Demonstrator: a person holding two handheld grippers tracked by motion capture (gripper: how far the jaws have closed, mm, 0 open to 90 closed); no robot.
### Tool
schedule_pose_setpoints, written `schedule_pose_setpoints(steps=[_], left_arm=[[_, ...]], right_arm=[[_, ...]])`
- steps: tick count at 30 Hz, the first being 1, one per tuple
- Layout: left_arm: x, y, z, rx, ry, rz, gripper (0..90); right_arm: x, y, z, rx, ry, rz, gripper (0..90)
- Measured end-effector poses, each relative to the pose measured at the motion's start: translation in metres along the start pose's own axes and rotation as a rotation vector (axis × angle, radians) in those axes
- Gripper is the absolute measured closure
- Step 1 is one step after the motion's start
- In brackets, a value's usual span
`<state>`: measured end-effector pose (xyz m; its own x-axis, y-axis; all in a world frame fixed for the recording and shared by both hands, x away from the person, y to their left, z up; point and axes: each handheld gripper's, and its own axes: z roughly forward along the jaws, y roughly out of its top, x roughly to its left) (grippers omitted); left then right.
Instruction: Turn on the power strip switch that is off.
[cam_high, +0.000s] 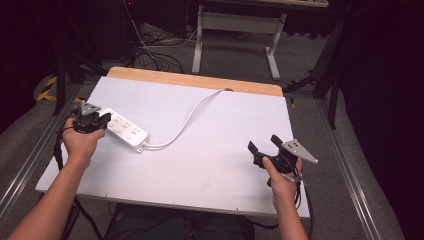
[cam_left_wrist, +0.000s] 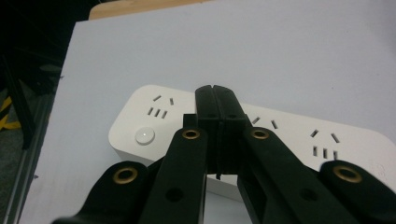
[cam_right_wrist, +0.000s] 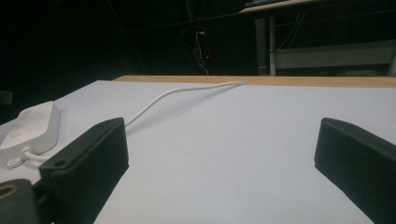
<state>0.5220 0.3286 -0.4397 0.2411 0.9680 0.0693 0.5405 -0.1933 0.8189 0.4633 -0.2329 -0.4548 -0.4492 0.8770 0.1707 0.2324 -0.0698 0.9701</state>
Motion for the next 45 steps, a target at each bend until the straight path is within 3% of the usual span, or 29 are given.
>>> schedule_pose_setpoints(steps=[6,15,23,28,40,43,45], left_arm=[[0.003,-0.001,0.010,0.078,-0.012,-0.004,90.0],[0.003,0.001,0.021,0.125,-0.003,0.015,90.0],[0.007,0.000,0.021,0.159,0.003,-0.019,90.0],[0.007,-0.001,0.024,0.182,0.016,-0.001,90.0],[0.003,-0.003,0.027,0.167,0.030,-0.003,90.0],[0.003,-0.005,0.027,0.162,-0.040,-0.043,90.0],[-0.002,-0.004,0.027,0.169,-0.009,-0.026,90.0]], right_arm=[[0.001,0.000,0.000,0.002,0.003,-0.001,3.3],[0.001,0.000,0.001,0.005,0.007,-0.005,3.3],[0.001,0.000,0.002,0.008,0.006,-0.011,3.2],[0.002,0.000,0.002,0.007,0.014,-0.014,3.2],[0.001,0.000,-0.001,0.002,0.006,-0.009,3.2],[0.001,0.000,-0.002,-0.003,0.004,-0.009,3.2],[0.001,0.000,-0.002,-0.001,0.004,-0.011,3.2]])
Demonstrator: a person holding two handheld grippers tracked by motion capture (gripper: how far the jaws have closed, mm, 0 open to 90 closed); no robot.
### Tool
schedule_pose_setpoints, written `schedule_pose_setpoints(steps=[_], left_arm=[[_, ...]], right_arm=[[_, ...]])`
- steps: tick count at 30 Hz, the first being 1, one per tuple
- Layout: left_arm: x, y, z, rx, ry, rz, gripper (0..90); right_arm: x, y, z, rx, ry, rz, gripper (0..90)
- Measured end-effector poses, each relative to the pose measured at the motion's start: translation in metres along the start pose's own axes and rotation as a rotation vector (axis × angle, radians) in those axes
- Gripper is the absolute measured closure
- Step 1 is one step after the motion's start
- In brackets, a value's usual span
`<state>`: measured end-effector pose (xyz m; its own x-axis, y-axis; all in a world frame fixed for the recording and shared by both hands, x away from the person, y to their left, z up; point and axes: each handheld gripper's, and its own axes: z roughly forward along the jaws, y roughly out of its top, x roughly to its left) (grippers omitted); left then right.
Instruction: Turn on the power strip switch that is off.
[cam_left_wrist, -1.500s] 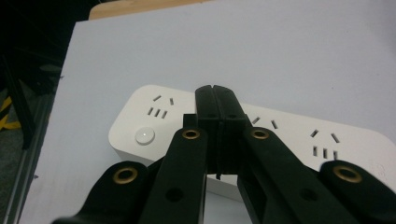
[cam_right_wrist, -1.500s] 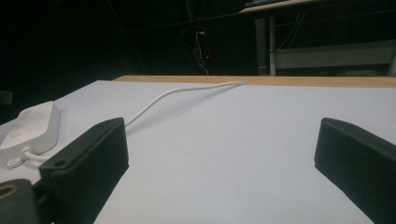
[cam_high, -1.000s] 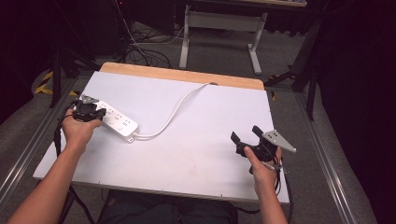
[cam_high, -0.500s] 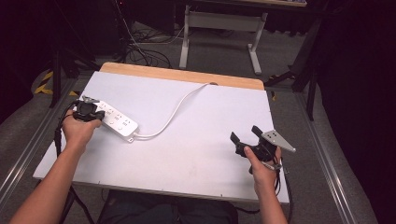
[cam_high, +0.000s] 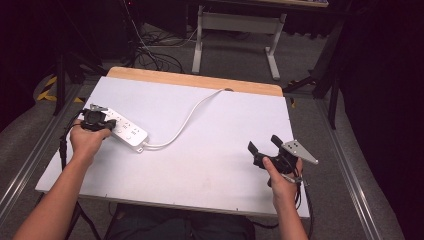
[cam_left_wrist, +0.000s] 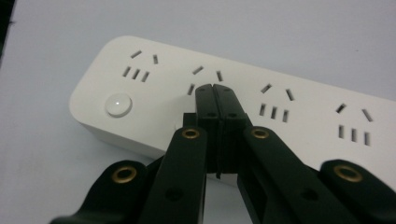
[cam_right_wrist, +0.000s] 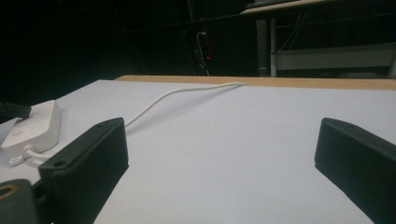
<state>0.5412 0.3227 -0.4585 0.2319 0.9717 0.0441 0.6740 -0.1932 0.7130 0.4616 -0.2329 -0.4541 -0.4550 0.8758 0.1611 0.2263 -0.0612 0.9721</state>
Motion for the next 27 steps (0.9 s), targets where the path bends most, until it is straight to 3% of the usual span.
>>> schedule_pose_setpoints(steps=[2,7,8,11,17,27], left_arm=[[-0.004,0.001,0.000,0.002,0.028,0.008,90.0],[0.006,0.000,-0.002,0.001,-0.035,-0.052,90.0],[0.008,0.000,-0.003,-0.018,-0.022,-0.055,90.0],[0.018,0.000,-0.009,-0.068,-0.048,-0.106,90.0],[0.022,-0.003,-0.004,-0.020,-0.047,-0.095,90.0],[0.018,-0.006,-0.002,-0.029,-0.014,-0.064,90.0]], right_arm=[[0.000,0.000,0.000,-0.001,-0.003,0.002,3.1],[0.000,0.000,0.000,-0.003,-0.001,0.003,3.2],[0.000,0.000,0.000,-0.003,-0.001,0.003,3.2],[-0.001,0.000,0.000,-0.003,-0.002,0.006,3.2],[0.000,0.000,0.001,-0.002,-0.003,0.009,3.2],[-0.001,0.001,0.000,-0.006,-0.009,0.011,3.2]])
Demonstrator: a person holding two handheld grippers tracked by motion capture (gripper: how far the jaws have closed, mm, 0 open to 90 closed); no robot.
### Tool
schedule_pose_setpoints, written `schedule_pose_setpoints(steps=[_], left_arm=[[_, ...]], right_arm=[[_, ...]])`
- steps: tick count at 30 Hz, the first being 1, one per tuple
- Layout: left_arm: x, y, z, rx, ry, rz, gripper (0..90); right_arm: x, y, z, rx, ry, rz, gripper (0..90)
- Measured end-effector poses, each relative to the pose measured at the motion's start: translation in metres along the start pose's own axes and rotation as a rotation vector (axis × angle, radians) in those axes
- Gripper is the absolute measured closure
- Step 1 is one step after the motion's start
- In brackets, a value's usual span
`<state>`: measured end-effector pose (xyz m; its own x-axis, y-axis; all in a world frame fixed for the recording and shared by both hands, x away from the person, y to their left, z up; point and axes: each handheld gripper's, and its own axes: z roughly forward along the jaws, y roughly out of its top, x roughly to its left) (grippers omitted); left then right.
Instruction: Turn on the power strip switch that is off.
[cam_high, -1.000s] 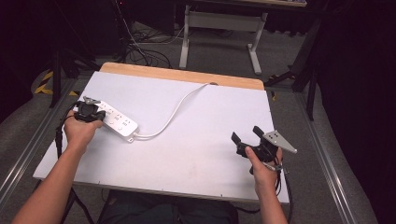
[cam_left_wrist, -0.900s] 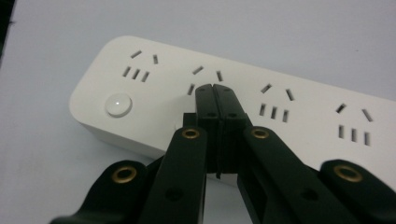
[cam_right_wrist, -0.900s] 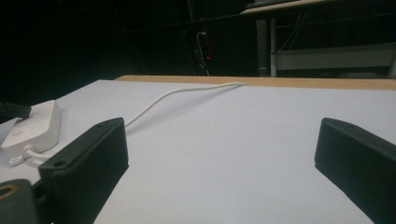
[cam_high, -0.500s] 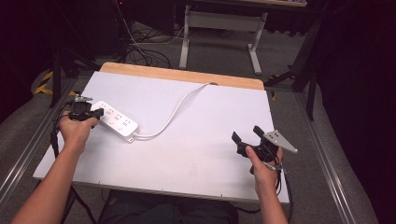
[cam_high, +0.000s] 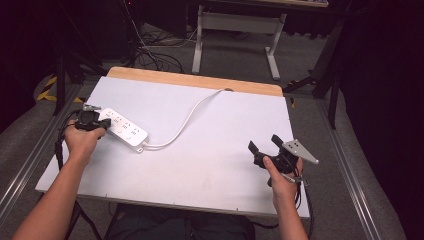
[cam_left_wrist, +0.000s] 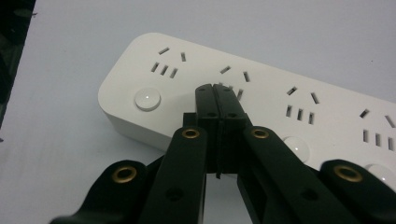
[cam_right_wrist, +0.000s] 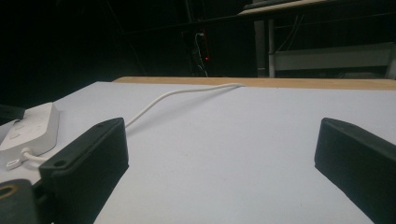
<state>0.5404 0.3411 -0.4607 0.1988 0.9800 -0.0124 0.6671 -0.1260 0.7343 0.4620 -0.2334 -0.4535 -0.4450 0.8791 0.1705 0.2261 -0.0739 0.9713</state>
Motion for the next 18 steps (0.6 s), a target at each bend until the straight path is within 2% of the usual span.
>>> schedule_pose_setpoints(steps=[3,6,10,15,18], left_arm=[[-0.0027,-0.0002,0.0004,0.003,0.018,0.018,90.0],[-0.0014,-0.0010,0.0009,0.001,0.009,0.007,90.0],[-0.0053,-0.0013,0.0015,0.005,0.035,0.032,90.0],[-0.0049,-0.0007,0.0027,0.015,0.015,0.034,90.0],[-0.0031,-0.0003,0.0026,0.017,0.003,0.019,90.0]], right_arm=[[-0.0003,0.0000,-0.0005,-0.002,-0.002,0.001,3.3],[-0.0002,0.0000,-0.0003,-0.001,0.000,0.002,3.3],[0.0005,-0.0001,0.0002,-0.001,0.000,0.000,3.2],[0.0015,0.0003,0.0000,-0.003,0.001,-0.003,3.2],[0.0019,0.0002,0.0002,-0.003,0.002,-0.003,3.2]])
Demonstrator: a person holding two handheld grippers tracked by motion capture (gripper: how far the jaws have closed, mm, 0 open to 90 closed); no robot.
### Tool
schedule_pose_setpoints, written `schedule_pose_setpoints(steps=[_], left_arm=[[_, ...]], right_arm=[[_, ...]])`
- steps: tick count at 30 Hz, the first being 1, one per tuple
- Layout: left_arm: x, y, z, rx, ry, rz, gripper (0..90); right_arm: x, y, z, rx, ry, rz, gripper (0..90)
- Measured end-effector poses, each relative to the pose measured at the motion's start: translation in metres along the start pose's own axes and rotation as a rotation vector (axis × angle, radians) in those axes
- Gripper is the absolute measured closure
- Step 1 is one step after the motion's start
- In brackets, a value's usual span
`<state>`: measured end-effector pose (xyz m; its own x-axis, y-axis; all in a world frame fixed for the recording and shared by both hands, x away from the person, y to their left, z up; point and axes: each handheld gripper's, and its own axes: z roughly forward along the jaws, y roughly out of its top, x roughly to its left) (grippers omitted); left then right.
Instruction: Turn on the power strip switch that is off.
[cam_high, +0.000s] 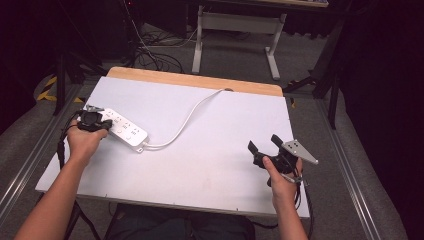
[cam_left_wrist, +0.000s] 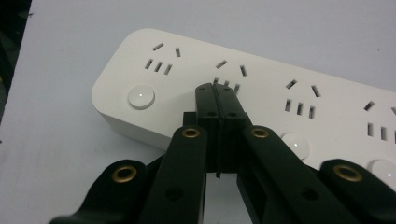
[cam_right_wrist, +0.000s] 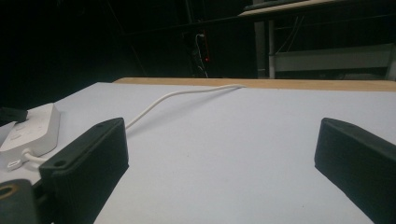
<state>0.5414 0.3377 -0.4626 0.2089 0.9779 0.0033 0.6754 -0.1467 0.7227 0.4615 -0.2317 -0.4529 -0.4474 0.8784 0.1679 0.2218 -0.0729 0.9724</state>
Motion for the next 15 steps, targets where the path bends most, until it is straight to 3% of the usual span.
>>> schedule_pose_setpoints(steps=[5,12,15], left_arm=[[-0.0028,0.0002,-0.0001,0.000,0.018,0.016,90.0],[-0.0006,-0.0006,-0.0011,-0.004,0.005,0.017,90.0],[0.0016,-0.0023,-0.0029,-0.011,-0.023,0.020,90.0]], right_arm=[[0.0001,-0.0001,0.0005,0.003,0.000,-0.001,3.2],[-0.0003,-0.0005,0.0004,0.005,-0.001,0.000,3.2],[-0.0003,-0.0006,0.0005,0.005,-0.001,0.002,3.3]])
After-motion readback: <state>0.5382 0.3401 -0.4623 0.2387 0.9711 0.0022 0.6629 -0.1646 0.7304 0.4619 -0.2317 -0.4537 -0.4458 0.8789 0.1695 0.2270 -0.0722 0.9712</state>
